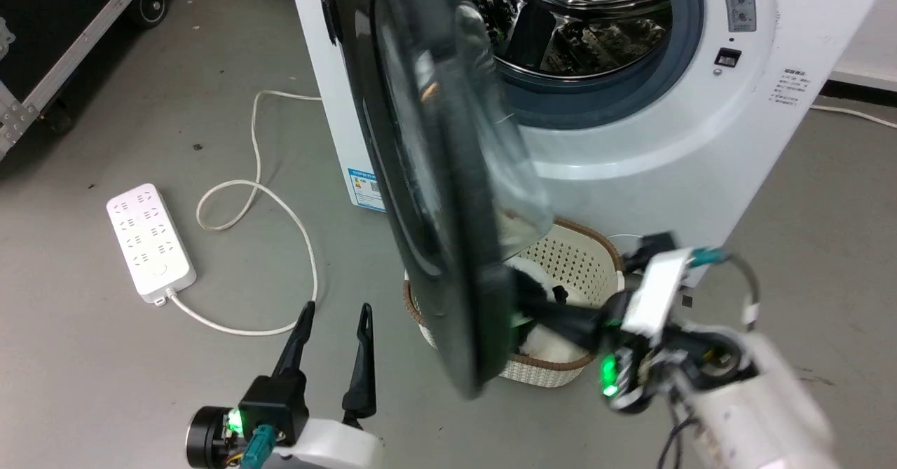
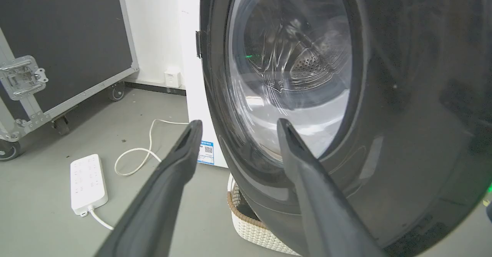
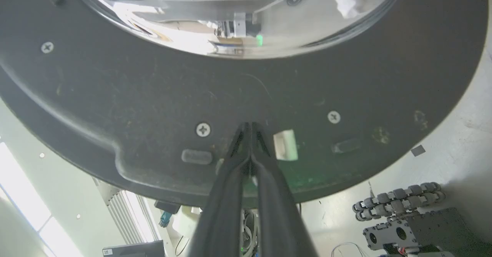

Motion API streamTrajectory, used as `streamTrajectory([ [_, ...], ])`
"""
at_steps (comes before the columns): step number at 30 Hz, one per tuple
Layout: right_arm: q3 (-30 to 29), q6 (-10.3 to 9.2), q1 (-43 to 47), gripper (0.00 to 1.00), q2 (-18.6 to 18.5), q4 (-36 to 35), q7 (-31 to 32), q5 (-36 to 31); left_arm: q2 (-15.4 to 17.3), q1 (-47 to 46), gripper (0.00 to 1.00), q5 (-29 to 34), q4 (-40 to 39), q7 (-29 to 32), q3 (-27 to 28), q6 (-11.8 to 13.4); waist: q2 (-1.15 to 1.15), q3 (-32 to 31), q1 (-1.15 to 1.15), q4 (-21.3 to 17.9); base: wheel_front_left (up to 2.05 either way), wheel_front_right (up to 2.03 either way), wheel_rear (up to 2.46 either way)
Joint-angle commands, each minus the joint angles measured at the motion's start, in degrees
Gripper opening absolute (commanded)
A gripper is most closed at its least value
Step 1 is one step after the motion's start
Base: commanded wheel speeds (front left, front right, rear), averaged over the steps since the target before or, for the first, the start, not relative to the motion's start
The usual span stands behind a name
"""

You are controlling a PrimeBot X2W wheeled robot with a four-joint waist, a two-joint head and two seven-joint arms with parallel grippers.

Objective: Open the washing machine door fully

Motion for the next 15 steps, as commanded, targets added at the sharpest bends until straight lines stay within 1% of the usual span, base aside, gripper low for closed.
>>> streamTrajectory([
  [1, 4.3, 0.07, 2.5, 0.00, 0.3, -2.8, -2.6, 2.7, 0.1, 1.0, 1.00, 0.7, 0.2, -0.3, 0.2, -0.4, 0.00, 0.0, 0.01, -0.1, 0.00, 0.00, 0.00],
  [3, 8.5, 0.07, 3.9, 0.00, 0.3, -5.2, -5.8, 5.1, 0.1, 1.3, 1.00, 0.8, 0.3, -0.3, 0.3, -0.6, 0.00, -0.1, 0.01, -0.1, 0.00, 0.00, 0.00],
  [6, 12.2, 0.07, 4.6, 0.00, 0.3, -6.8, -9.5, 7.1, 0.1, 1.6, 1.00, 0.8, 0.4, -0.3, 0.7, -0.9, 0.00, -0.1, 0.01, 0.0, 0.00, 0.00, 0.00],
  [10, 14.0, 0.07, 4.3, 0.00, 0.2, -7.1, -12.7, 7.7, 0.1, 1.7, 1.00, 0.7, 0.4, -0.3, 1.5, -0.9, 0.00, -0.2, 0.01, 0.1, 0.00, 0.00, 0.00],
  [13, 13.9, 0.07, 4.2, 0.00, -0.9, -7.9, -15.5, 7.1, 0.1, 2.1, 1.00, 0.6, 0.4, -0.3, 2.3, -1.0, 0.00, -0.6, 0.01, -0.2, 0.00, 0.00, 0.00],
  [14, 13.6, 0.07, 4.0, 0.40, -1.6, -8.5, -17.5, 6.1, 0.1, 2.3, 1.00, 0.5, 0.4, -0.3, 2.7, -1.0, 0.00, -0.7, 0.01, -0.5, 0.00, 0.00, 0.00],
  [15, 13.3, 0.07, 3.8, 1.00, -2.4, -9.4, -19.9, 4.8, 0.1, 2.5, 1.00, -0.1, 0.5, -0.3, 2.9, -1.2, 0.00, -0.9, 0.01, -0.8, 0.00, 0.00, 0.00],
])
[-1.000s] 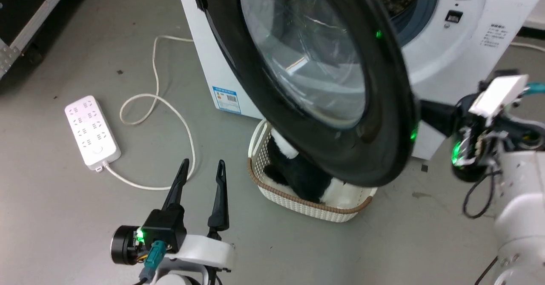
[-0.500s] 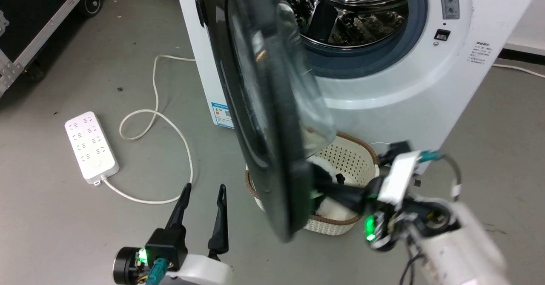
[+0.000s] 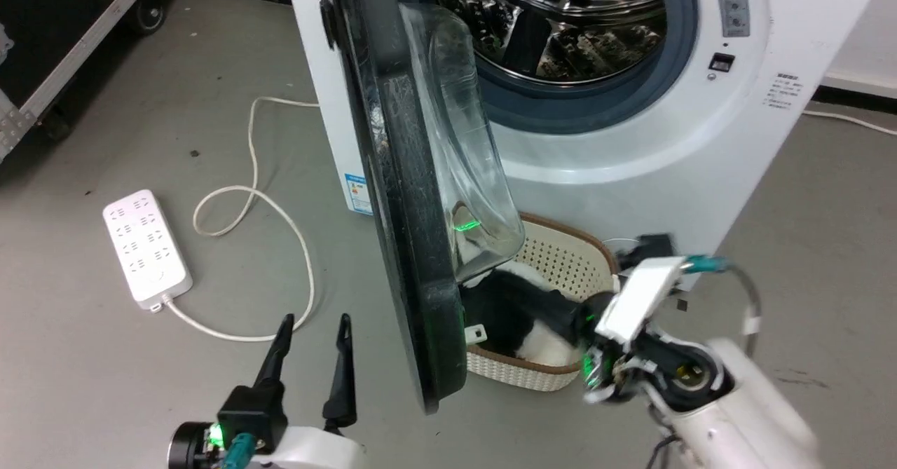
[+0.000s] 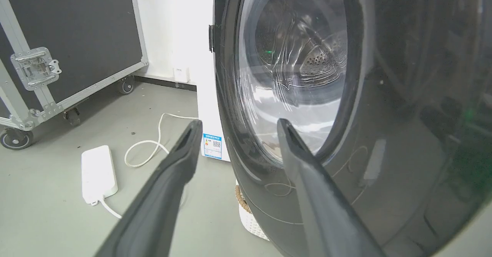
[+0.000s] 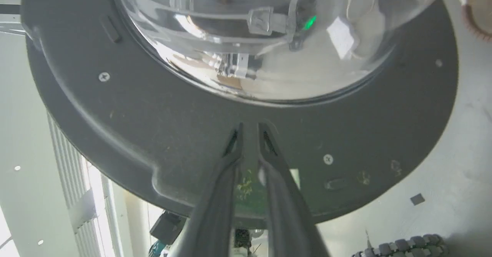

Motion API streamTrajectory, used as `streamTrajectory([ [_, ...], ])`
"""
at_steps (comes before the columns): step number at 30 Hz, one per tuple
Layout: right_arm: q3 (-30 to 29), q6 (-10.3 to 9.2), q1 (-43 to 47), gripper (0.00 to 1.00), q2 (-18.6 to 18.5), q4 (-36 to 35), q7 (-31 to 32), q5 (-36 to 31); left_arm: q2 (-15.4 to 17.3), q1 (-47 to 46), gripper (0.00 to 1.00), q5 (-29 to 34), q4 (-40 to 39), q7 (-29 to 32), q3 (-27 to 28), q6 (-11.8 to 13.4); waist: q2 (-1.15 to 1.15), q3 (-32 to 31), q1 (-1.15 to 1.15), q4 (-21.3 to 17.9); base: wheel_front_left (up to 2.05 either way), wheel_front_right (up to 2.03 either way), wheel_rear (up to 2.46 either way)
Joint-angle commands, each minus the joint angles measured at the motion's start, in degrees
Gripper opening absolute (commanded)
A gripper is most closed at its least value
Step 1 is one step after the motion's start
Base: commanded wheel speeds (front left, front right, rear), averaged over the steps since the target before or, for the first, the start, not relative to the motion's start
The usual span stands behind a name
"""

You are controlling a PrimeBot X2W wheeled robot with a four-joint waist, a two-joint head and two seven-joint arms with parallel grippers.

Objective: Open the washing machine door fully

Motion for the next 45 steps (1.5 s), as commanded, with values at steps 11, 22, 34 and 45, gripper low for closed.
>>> streamTrajectory([
  [11, -2.7, 0.07, 2.7, 1.00, -13.1, -13.8, -34.6, -31.6, 0.9, 1.4, 1.00, -2.5, 1.4, -0.3, 3.8, -2.2, 0.00, -2.7, 0.00, -5.8, 0.00, 0.00, 0.00],
  [22, -15.0, 0.07, 14.2, 1.00, -14.9, -23.0, -46.3, -74.2, 3.3, 3.3, 1.00, -3.8, 1.2, -0.3, 7.9, -4.5, 0.00, -3.5, 0.00, -12.0, 0.00, 0.00, 0.00],
  [34, -29.1, 0.07, 34.7, 1.00, 0.9, -31.2, -47.3, -95.4, 2.4, 3.9, 1.00, -2.5, 1.3, -0.3, 7.7, -4.7, 0.00, -3.6, 0.00, -12.7, 0.00, 0.00, 0.00],
  [45, -29.0, 0.07, 35.7, 1.00, 1.4, -30.6, -47.7, -95.0, 1.8, 4.3, 1.00, -0.4, 1.0, -0.3, 7.2, -4.3, 0.00, -3.0, 0.00, -12.4, 0.00, 0.00, 0.00],
])
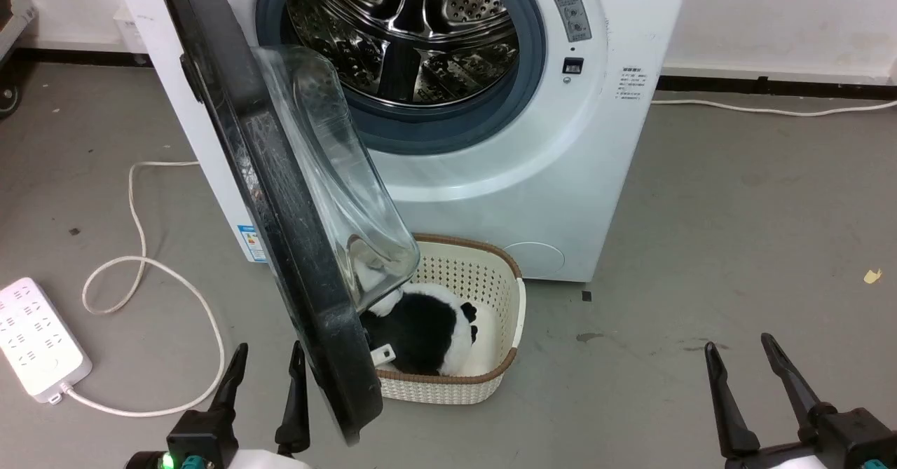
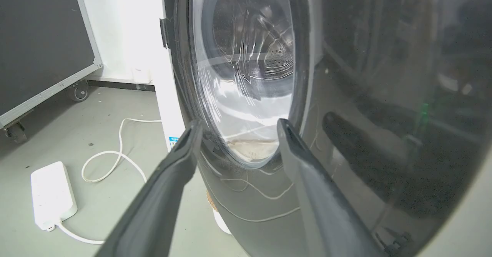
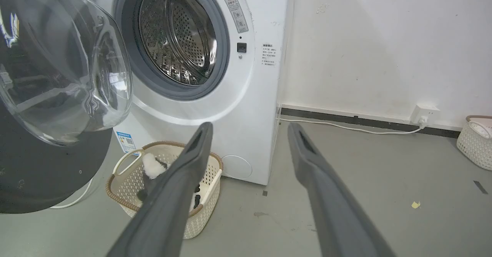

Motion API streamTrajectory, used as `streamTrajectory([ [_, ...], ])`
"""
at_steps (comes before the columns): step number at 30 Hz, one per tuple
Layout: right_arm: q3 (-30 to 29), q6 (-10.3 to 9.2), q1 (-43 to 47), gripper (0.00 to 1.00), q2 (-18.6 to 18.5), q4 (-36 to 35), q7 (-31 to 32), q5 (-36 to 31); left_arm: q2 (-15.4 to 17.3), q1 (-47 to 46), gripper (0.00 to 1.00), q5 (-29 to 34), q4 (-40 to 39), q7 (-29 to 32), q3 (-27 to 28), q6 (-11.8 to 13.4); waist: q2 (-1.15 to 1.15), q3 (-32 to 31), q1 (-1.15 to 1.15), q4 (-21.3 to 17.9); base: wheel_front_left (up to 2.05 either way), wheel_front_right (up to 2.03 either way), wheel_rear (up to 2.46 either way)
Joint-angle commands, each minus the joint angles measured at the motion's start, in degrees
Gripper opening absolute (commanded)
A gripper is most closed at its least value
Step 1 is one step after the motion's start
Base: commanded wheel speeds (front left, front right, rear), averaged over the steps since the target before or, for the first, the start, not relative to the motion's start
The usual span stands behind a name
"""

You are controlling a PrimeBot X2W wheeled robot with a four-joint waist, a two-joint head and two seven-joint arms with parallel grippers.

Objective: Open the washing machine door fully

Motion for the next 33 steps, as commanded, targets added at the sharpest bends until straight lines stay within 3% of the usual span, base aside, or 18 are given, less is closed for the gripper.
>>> streamTrajectory([
  [1, 0.0, 0.05, 0.2, 1.00, 0.3, 0.1, -0.5, 0.5, -0.1, 0.7, 1.00, 0.4, -0.1, -0.3, 0.1, 0.2, 0.00, 0.1, 0.00, 0.1, 0.00, 0.00, 0.00],
  [2, 0.0, 0.05, 0.1, 1.00, 0.3, -0.1, -0.5, 0.7, -0.1, 0.7, 0.45, 0.4, 0.0, -0.3, 0.1, 0.1, 0.00, 0.2, 0.00, 0.1, 0.00, 0.00, 0.00],
  [3, 0.0, 0.05, -0.1, 1.00, 0.3, -0.2, -0.5, 0.9, -0.1, 0.5, 0.00, 0.4, 0.1, -0.3, 0.2, 0.0, 0.00, 0.3, 0.00, 0.1, 0.00, 0.00, 0.00],
  [9, 0.0, 0.05, -0.5, 1.00, 0.3, -0.8, -0.5, 1.9, -0.5, -0.6, 0.00, -0.3, -5.7, -0.3, 2.8, 0.3, 0.00, 0.5, 0.00, 0.5, 0.00, 0.00, 0.00],
  [17, 0.3, 0.05, -0.9, 1.00, 0.4, -0.2, -0.5, 3.7, -1.4, -6.8, 0.00, -3.7, -24.2, -0.3, 11.4, 1.5, 0.00, 0.7, 0.00, 1.0, 0.00, 0.00, 0.00],
  [18, 0.3, 0.05, -1.0, 1.00, 0.4, 0.1, -0.5, 3.7, -1.5, -10.2, 0.00, -3.9, -30.6, -0.3, 11.8, 2.0, 0.00, 0.8, 0.00, 1.2, 0.00, 0.00, 0.00],
  [26, 1.5, 0.05, -1.0, 1.00, 0.4, 1.5, -0.5, 4.0, -1.6, -12.5, 0.00, -1.2, -36.9, 1.0, 5.2, 0.8, 0.00, 0.5, 0.00, 1.1, 0.00, 0.00, 0.00],
  [33, 1.1, 0.05, -1.2, 1.00, 0.4, 1.4, -0.5, 4.5, -1.6, -7.7, 0.00, 0.4, -34.1, 7.1, -7.4, -2.4, 0.00, 0.7, 0.00, 1.3, 0.00, 0.00, 0.00],
])
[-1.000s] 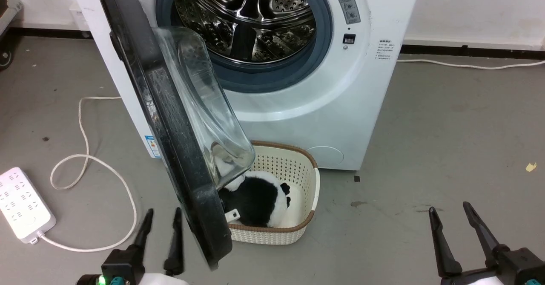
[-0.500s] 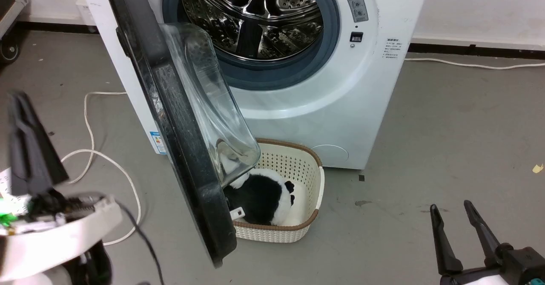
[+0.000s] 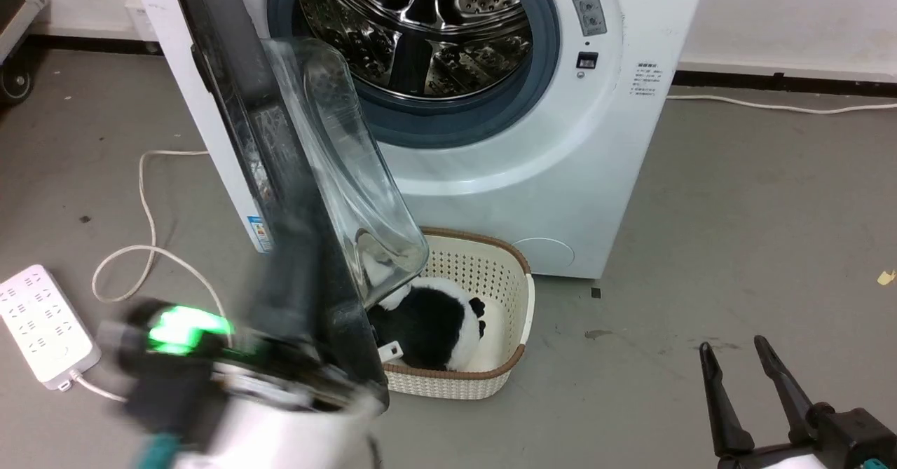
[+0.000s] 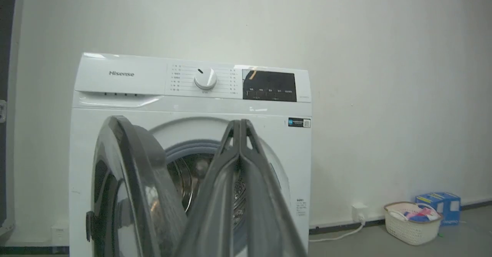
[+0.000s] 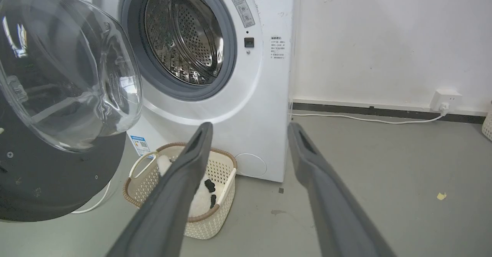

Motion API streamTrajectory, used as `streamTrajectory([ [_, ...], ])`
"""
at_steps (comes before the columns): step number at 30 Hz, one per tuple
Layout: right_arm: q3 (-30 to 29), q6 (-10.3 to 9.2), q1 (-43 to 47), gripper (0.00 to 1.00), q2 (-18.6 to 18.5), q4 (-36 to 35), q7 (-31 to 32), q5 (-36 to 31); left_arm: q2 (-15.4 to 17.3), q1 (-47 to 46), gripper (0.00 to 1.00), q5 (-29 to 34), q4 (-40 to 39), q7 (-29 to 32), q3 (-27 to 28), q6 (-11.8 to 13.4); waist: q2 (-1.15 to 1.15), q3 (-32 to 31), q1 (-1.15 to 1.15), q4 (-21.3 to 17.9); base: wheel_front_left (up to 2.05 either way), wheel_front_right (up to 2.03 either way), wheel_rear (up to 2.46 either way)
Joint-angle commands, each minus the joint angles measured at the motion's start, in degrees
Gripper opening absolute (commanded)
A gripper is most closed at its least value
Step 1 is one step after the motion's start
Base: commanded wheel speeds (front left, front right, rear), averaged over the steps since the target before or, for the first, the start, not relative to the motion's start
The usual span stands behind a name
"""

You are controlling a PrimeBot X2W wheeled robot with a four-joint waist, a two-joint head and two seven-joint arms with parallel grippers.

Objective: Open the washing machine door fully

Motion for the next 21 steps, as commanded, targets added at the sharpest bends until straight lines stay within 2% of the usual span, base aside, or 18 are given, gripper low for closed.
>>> streamTrajectory([
  [1, -0.2, 0.05, -0.8, 1.00, 0.2, 0.0, -0.3, 0.4, 0.0, 2.1, 0.00, 0.0, 2.1, 1.0, -2.9, -0.5, 0.00, 0.0, -0.01, 0.1, 0.00, 0.00, 0.00],
  [4, -0.3, 0.05, -1.0, 1.00, 0.2, 0.1, -0.3, 0.4, 0.0, 4.5, 0.00, -0.8, 6.9, 2.7, -7.4, -0.2, 0.00, -0.2, -0.01, 0.2, 0.00, 0.00, 0.00],
  [10, 0.0, 0.05, -1.2, 1.00, 0.2, 0.1, -0.3, 0.5, 0.0, 7.6, 0.00, -3.0, 18.1, 4.9, -12.1, 2.7, 0.00, -0.2, -0.01, 0.2, 0.00, 0.00, 0.00],
  [15, -0.1, 0.05, -1.4, 1.00, 0.2, 0.2, -0.3, 0.5, 0.0, 7.2, 0.00, -4.7, 25.2, 4.8, -12.0, 5.0, 0.00, 0.4, -0.01, 0.2, 0.00, 0.00, 0.00],
  [21, 0.0, 0.05, -1.1, 1.00, 0.2, 0.4, -0.3, 0.8, 0.2, 5.6, 0.00, -6.3, 29.7, 3.1, -9.9, 5.7, 0.00, 0.4, -0.01, 1.1, 0.00, 0.00, 0.00],
])
